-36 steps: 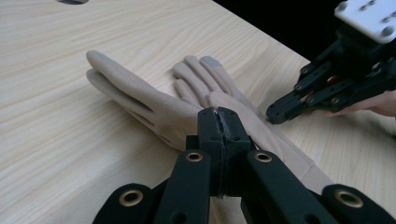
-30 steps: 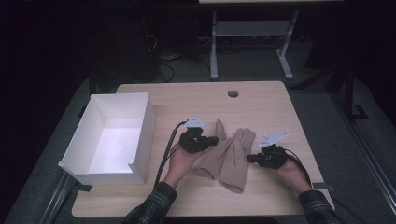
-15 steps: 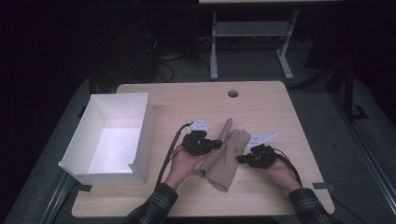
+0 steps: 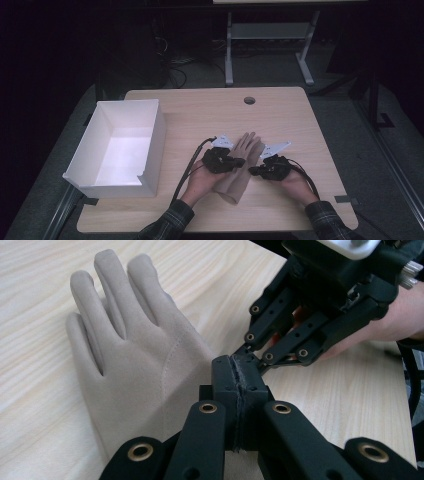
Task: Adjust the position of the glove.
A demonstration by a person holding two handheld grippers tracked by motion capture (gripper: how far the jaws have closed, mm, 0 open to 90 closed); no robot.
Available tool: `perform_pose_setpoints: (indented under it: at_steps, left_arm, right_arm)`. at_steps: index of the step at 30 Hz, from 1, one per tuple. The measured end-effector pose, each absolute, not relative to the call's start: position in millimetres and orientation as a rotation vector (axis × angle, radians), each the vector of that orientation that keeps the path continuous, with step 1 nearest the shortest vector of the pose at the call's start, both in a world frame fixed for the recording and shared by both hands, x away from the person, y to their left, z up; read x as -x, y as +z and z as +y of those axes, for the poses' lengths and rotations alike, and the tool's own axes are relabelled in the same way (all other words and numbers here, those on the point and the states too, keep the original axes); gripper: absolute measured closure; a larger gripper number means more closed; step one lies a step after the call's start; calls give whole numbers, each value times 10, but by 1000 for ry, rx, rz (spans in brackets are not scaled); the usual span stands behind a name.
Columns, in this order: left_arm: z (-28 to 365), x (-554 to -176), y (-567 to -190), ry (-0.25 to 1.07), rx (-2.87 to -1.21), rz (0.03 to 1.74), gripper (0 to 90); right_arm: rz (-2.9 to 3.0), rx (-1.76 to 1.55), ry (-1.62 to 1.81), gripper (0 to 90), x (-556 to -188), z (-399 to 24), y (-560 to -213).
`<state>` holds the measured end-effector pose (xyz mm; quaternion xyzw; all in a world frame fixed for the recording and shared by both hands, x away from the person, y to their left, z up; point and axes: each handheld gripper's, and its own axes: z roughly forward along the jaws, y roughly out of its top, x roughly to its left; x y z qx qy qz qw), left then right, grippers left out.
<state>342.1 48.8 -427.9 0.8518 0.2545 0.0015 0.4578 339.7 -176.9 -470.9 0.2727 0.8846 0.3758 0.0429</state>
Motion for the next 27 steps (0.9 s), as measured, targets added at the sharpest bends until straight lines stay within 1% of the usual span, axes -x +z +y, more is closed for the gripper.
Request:
perform_pose_setpoints:
  at_steps: [3, 7, 10, 11, 12, 14, 15, 16, 17, 18, 20, 21, 22, 25, 26, 27]
  left_arm:
    - [458, -3411, -4301, -1, -2113, 628, 895]
    - [437, -3428, -4373, -39, -2107, 651, 893]
    - [422, -3426, -4388, -42, -2096, 646, 872]
    - [424, -3425, -4383, -51, -2092, 645, 851]
    - [422, -3417, -4368, -66, -2082, 641, 819]
    - [421, -3412, -4363, -62, -2083, 634, 818]
    - [422, -3408, -4357, -67, -2082, 633, 818]
    - [420, -3404, -4358, -71, -2086, 629, 864]
    - [410, -3396, -4365, -76, -2095, 627, 881]
    - [410, -3396, -4365, -76, -2095, 627, 897]
    - [386, -3383, -4386, -84, -2116, 622, 897]
    - [354, -3357, -4416, -88, -2131, 621, 898]
    - [354, -3357, -4416, -88, -2131, 621, 898]
    - [296, -3310, -4476, -96, -2154, 618, 898]
    - [272, -3289, -4510, -97, -2173, 616, 897]
    - [259, -3276, -4532, -98, -2187, 611, 897]
  right_arm:
    - [2705, -833, 1150, 898, -3397, -1769, -4709]
    - [2704, -834, 1148, 898, -3395, -1768, -4709]
    - [2704, -838, 1138, 888, -3387, -1771, -4701]
    - [2705, -835, 1129, 865, -3384, -1780, -4693]
    - [2693, -825, 1117, 813, -3380, -1814, -4676]
    - [2666, -837, 1108, 771, -3365, -1880, -4645]
    - [2666, -837, 1108, 771, -3365, -1880, -4645]
    - [2631, -871, 1115, 709, -3363, -1986, -4618]
    - [2621, -891, 1116, 676, -3361, -2021, -4610]
    - [2621, -891, 1116, 676, -3361, -2021, -4610]
    - [2590, -937, 1108, 588, -3365, -2122, -4600]
    - [2567, -975, 1105, 519, -3374, -2189, -4605]
    - [2567, -975, 1105, 519, -3374, -2189, -4605]
    - [2532, -1026, 1081, 436, -3399, -2286, -4629]
    - [2508, -1060, 1057, 380, -3417, -2331, -4646]
    - [2493, -1072, 1052, 349, -3428, -2347, -4658]
